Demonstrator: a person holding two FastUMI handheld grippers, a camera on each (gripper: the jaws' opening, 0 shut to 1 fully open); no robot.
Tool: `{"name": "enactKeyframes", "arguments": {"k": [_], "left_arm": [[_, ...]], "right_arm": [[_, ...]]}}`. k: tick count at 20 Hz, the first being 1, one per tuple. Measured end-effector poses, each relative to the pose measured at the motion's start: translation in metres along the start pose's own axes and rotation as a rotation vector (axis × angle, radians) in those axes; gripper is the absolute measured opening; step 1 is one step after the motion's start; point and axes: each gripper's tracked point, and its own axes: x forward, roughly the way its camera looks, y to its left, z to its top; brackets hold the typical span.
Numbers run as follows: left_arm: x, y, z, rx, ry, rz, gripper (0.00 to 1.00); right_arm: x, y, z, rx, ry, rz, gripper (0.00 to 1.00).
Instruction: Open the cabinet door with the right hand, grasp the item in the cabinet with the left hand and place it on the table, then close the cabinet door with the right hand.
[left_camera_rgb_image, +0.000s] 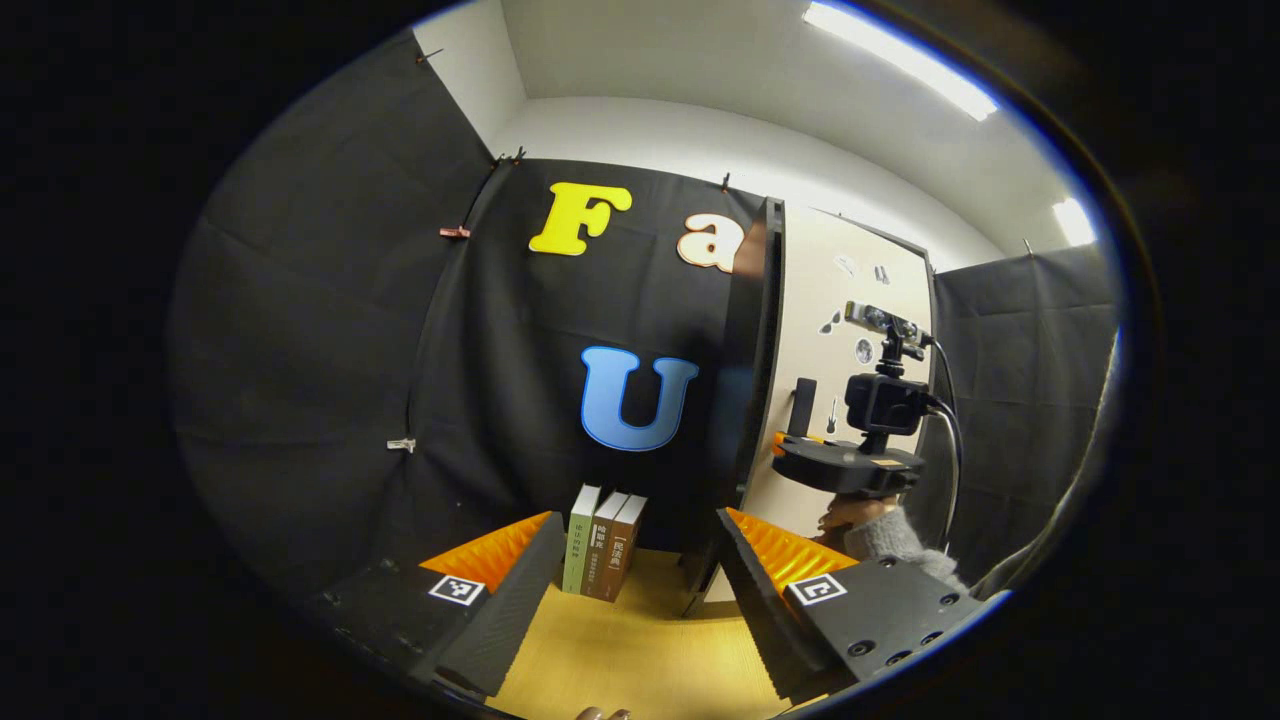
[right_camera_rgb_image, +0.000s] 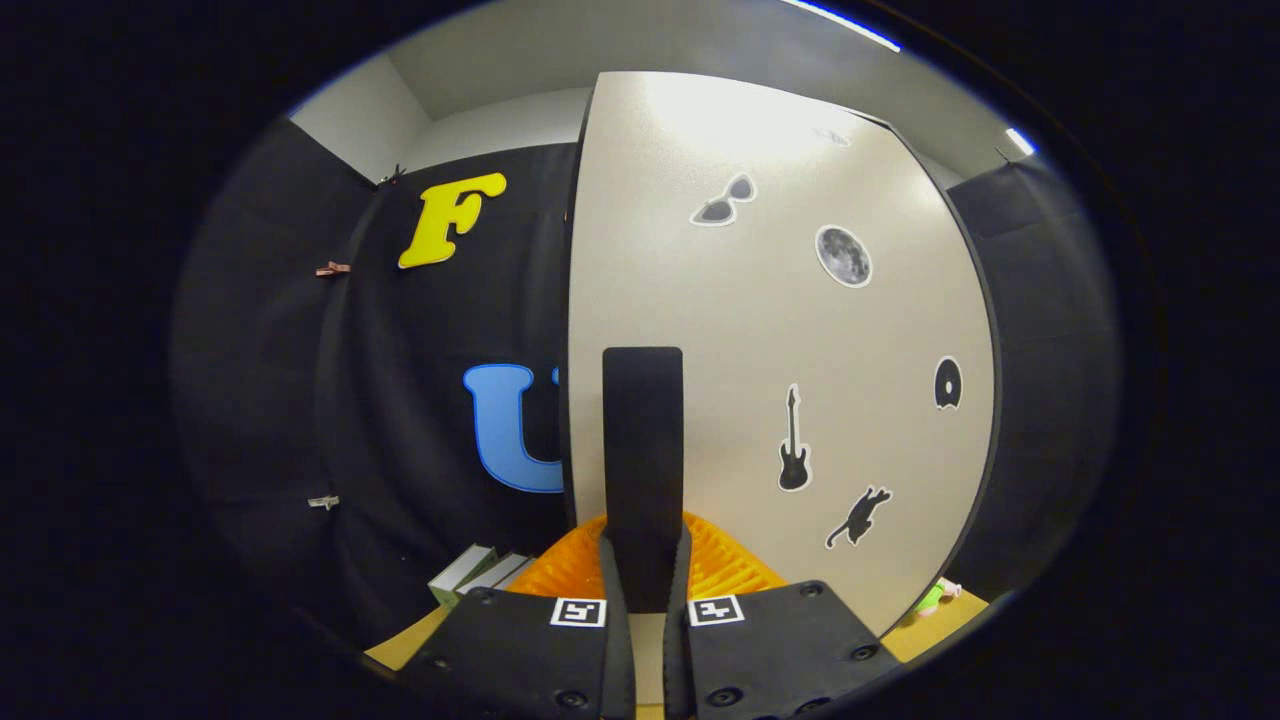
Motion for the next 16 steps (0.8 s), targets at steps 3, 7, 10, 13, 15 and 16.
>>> {"name": "enactKeyframes", "arguments": {"k": [3, 7, 10, 13, 15, 16], "left_arm": [[-0.009, -0.011, 0.002, 0.005, -0.001, -0.047, 0.94], [-0.018, -0.039, 0.005, 0.017, -0.006, -0.133, 0.94], [-0.022, -0.063, 0.003, 0.029, 0.0, -0.192, 0.94], [-0.021, -0.09, 0.002, 0.044, 0.0, -0.256, 0.94], [-0.014, -0.107, -0.002, 0.045, 0.01, -0.296, 0.94], [-0.009, -0.117, -0.003, 0.045, 0.015, -0.318, 0.94]], "right_arm": [[-0.035, -0.01, 0.005, -0.006, 0.021, 0.029, 0.15], [-0.085, -0.03, 0.009, -0.006, 0.039, 0.059, 0.15], [-0.117, -0.052, 0.014, -0.008, 0.055, 0.075, 0.15], [-0.153, -0.079, 0.017, -0.007, 0.068, 0.101, 0.15], [-0.183, -0.102, 0.018, -0.022, 0.071, 0.104, 0.14], [-0.194, -0.113, 0.019, -0.026, 0.071, 0.103, 0.14]]}}
